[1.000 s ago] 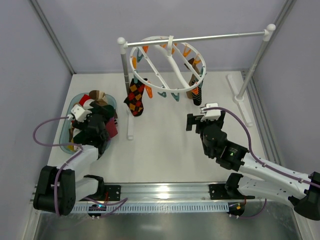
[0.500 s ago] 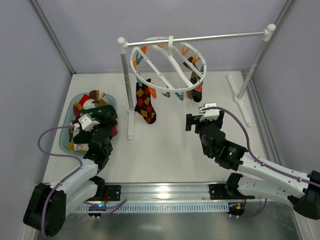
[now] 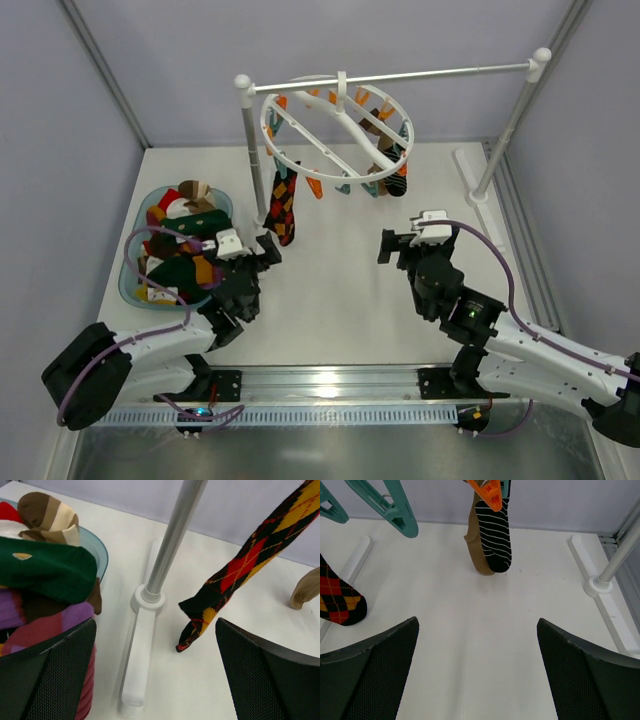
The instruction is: Remove the socks clipped to the hanger
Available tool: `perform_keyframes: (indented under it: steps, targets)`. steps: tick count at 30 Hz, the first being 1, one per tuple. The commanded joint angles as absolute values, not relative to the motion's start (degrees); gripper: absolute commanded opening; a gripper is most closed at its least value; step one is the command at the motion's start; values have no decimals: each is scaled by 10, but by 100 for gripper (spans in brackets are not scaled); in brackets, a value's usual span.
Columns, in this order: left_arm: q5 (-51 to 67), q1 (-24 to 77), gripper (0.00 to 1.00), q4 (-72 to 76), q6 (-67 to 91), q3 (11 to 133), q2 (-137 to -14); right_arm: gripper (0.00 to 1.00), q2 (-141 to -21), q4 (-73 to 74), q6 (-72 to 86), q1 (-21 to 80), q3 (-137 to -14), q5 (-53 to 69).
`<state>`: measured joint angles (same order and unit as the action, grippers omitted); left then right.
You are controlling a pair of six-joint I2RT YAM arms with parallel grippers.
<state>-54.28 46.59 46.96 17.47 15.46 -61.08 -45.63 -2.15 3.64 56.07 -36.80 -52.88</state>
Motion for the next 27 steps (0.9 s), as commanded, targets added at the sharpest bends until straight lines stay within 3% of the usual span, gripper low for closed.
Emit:
perform_keyframes:
  steps: [1, 9, 18, 26, 27]
  targets:
    - [-541, 472, 100, 546, 114, 205, -638, 100, -444, -45, 47, 559, -363, -529]
    - [-482, 472, 100, 555, 68, 243, -661, 100, -439, -46, 47, 558, -359, -529]
    - [-409, 471, 100, 630, 3, 299, -765, 100, -421, -47, 47, 558, -350, -523]
    - [-373, 433, 100, 591, -4, 363, -852, 100, -420, -48, 47, 557, -349, -519]
    - [-369, 427, 95, 593, -4, 373, -863, 100, -420, -48, 47, 557, -349, -520]
